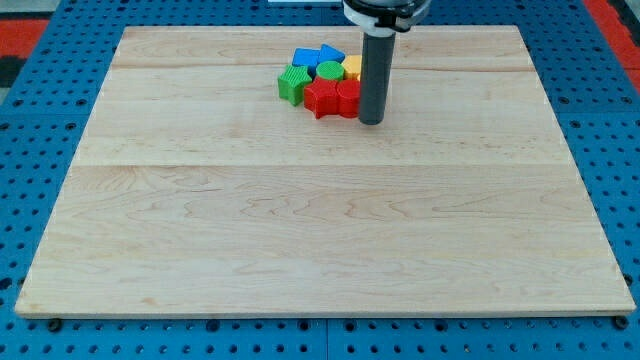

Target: Move the yellow hexagon along with green circle and green star left a bit

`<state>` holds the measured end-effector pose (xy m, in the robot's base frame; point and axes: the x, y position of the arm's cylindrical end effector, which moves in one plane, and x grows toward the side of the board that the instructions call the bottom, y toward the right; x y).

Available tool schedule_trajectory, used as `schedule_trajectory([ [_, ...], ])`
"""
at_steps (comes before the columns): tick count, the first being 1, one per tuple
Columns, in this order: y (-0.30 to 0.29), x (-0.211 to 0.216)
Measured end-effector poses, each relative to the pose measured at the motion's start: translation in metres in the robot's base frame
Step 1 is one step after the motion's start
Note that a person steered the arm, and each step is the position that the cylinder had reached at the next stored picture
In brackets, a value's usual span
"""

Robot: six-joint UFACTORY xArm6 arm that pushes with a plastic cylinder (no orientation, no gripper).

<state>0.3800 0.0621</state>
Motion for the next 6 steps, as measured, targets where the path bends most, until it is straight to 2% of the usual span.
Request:
schedule_trajectory([
  [1, 0.040, 0.011],
  [2, 0.104, -0.025],
  [3, 0.103, -0.075],
  [4, 0.064, -0.095],
  [6, 0.029, -0.097],
])
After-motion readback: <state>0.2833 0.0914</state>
